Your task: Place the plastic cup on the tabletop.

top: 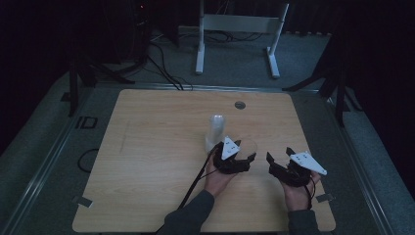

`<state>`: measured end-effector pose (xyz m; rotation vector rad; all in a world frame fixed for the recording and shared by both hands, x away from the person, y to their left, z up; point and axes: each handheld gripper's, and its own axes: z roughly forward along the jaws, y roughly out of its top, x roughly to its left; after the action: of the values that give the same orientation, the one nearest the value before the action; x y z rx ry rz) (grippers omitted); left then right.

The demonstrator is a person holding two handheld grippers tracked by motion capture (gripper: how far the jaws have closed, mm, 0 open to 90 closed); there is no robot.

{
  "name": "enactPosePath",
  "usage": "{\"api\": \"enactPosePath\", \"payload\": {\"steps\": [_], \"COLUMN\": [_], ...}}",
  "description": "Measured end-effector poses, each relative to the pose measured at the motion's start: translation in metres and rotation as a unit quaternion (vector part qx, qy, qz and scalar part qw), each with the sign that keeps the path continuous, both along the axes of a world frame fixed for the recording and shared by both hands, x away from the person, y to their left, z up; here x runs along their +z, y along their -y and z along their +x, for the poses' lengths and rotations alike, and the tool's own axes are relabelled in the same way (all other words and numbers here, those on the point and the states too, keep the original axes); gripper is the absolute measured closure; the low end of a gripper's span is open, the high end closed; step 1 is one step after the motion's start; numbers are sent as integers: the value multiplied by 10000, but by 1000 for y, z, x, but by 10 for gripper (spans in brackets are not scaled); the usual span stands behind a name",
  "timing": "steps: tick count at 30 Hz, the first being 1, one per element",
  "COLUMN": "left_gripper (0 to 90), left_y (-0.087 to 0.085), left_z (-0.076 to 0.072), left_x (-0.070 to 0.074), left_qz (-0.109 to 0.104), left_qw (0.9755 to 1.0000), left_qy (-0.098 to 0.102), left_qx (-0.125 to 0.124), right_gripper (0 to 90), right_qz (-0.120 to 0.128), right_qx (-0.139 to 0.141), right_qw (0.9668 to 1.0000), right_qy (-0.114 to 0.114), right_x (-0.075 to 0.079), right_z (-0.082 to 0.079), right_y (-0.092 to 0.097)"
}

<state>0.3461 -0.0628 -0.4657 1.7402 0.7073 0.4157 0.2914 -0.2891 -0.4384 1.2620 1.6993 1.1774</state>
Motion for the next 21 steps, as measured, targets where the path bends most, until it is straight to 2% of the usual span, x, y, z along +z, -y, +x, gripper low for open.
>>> {"api": "enactPosePath", "payload": {"steps": [21], "left_gripper": [283], "left_y": [-2], "left_z": [1], "left_x": [-15], "left_qz": [121], "left_qw": [9999], "left_qy": [-49], "left_qx": [-7], "right_gripper": [234], "right_qz": [6], "right_qx": [-7], "right_qw": [10000], "right_qy": [-1], "right_x": [0], "right_z": [0], "right_y": [1]}}
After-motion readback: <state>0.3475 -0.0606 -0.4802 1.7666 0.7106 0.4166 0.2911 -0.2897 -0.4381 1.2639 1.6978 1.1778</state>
